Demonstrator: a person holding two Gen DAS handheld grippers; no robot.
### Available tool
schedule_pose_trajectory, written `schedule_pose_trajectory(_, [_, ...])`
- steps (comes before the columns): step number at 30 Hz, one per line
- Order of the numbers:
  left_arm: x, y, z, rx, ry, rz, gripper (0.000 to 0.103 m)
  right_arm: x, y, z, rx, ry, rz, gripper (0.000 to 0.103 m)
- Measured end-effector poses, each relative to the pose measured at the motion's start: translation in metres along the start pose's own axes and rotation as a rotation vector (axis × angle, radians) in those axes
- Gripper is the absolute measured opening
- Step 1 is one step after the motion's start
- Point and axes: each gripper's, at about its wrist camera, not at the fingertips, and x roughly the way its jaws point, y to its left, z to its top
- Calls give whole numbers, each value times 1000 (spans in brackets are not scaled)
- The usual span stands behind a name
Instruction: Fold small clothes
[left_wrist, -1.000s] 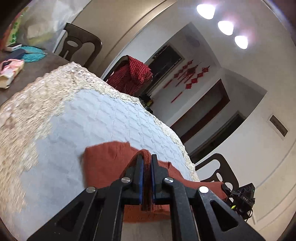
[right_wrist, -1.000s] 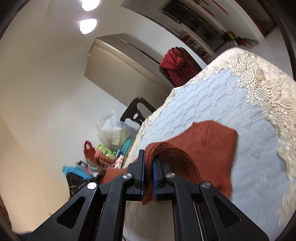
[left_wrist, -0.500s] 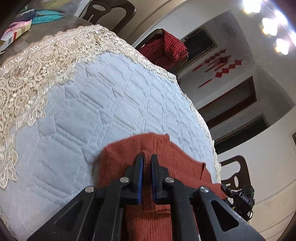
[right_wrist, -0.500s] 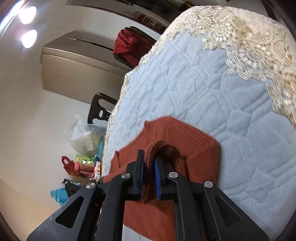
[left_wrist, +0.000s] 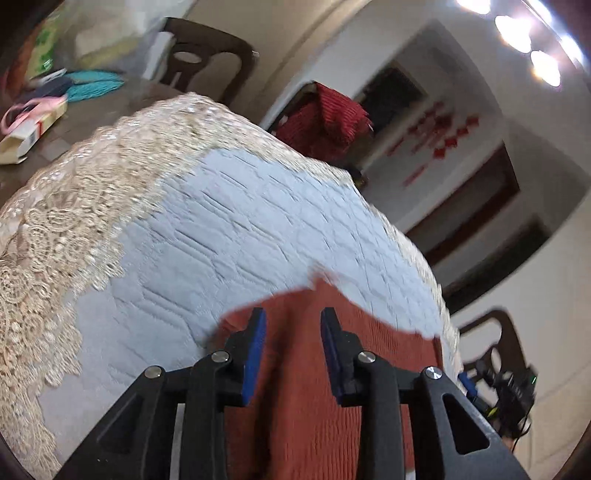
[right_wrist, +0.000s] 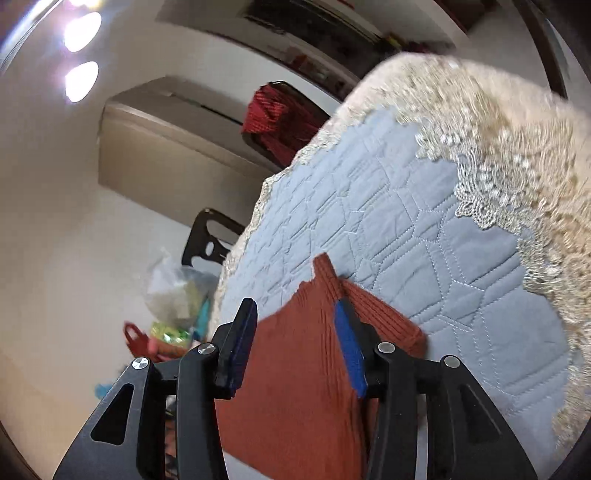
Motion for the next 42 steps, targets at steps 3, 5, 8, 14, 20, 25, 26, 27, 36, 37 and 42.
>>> schedule_pose_trajectory(3, [-2,-12,-16,53,22,-16,32,-4,15,-13,-117,1,-76,45])
schedule_pose_trajectory(5, [-7,-20,-29,106,31,-17,32,-9,27,-26,-201,6,-107,45])
schedule_pose_trajectory(8, [-19,-27,-49,175,30,-3,32,-18,44,-51,-332,32,-161,44])
schedule_pose_trajectory(14, [-5,-24,-68,262,85,77,31,-24,53,-91,-485,71,-299,25])
schedule_pose_trajectory(20, [-2,-29,-60,277,76,88,31,-22,30,-91,-432,83,-400,13])
schedule_pose_trajectory(25, [-21,-52,-73,307,57,24,31,-26,50,-102,-503,89,-442,15])
schedule_pose_trajectory(26, [-21,-61,-79,316,64,-3,31,-27,56,-106,-518,90,-422,15])
schedule_pose_trajectory(27, [-18,-70,-85,340,78,-26,31,-25,63,-110,-532,96,-397,15])
schedule_pose_trajectory(36, [21,-117,-126,512,162,15,31,21,75,-136,-627,186,-399,16])
schedule_pose_trajectory(37, [19,-119,-124,506,163,3,31,17,76,-136,-630,184,-398,16])
schedule_pose_trajectory(42, [21,-135,-124,524,150,-18,32,0,79,-130,-614,109,-390,16])
